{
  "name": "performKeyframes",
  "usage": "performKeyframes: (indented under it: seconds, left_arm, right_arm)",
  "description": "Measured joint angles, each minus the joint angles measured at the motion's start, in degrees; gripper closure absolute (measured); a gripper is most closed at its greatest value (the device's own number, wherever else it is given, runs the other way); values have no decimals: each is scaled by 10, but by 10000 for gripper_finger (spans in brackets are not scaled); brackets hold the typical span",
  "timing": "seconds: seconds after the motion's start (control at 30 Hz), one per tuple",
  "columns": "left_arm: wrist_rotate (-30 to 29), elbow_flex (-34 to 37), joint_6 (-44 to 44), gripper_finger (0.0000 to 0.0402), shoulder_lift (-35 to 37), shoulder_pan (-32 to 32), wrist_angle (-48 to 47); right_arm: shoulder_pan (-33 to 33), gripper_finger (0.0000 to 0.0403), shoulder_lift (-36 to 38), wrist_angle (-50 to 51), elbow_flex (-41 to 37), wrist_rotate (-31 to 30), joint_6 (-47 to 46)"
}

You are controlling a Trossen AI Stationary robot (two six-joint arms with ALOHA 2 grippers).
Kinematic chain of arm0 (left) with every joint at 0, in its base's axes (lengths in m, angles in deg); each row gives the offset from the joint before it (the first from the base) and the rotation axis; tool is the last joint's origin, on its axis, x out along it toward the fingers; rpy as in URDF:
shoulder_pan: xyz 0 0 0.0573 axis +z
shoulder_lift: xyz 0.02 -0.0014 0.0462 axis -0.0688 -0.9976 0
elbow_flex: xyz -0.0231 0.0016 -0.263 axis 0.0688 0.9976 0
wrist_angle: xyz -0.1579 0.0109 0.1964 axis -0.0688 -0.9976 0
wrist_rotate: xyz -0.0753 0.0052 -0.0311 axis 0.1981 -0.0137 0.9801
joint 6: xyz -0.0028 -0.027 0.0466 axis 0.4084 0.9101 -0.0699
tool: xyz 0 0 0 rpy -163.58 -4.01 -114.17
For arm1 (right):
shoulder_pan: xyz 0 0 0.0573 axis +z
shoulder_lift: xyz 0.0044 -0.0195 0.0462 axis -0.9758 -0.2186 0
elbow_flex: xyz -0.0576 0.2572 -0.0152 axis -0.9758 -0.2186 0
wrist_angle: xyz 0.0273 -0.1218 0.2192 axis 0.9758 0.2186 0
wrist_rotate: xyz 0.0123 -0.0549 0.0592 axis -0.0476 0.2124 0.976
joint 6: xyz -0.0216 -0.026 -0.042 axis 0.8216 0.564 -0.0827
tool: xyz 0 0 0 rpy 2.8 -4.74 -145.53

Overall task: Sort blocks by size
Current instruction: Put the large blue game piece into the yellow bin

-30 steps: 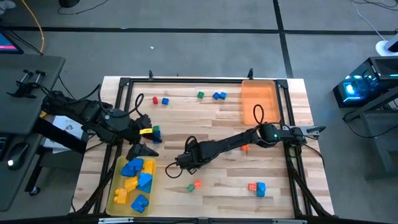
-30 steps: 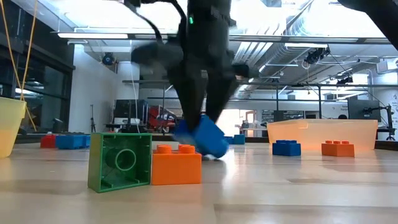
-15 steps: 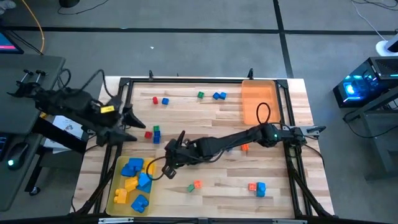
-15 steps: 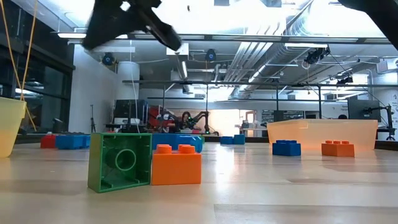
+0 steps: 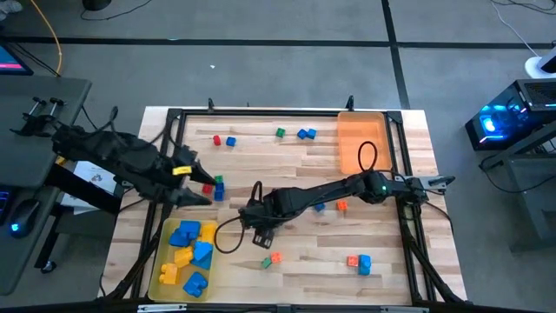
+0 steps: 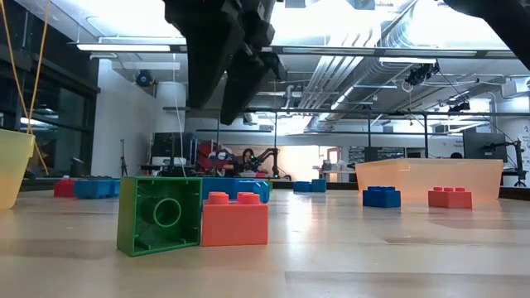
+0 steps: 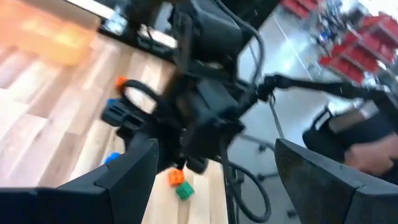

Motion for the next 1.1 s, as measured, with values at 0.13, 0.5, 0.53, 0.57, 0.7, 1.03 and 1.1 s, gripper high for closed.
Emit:
performKeyframes:
  seconds: [0.13, 0.5, 0.53, 0.57, 0.7, 1.03, 1.1]
  left_arm:
    - [34, 0, -4, 95, -19, 0, -1]
    - [38, 0, -18, 95, 1, 0, -1]
    - [38, 0, -21, 95, 3, 0, -1]
    - [38, 0, -24, 95, 6, 0, -1]
    - [38, 0, -26, 95, 13, 0, -2]
    - [29, 0, -40, 95, 11, 0, -40]
    - [29, 0, -45, 95, 11, 0, -45]
  right_arm:
    - [-19, 103, 0, 3, 0, 13, 6]
    - [-62, 89, 0, -18, 0, 43, 4]
    - [-61, 89, 0, -14, -2, 43, 23]
    - [-59, 89, 0, -13, -8, 43, 39]
    - [-50, 89, -5, -7, -51, 48, 85]
    - [-31, 89, -4, -91, -119, 41, 112]
    - [-30, 89, -4, -93, -130, 35, 111]
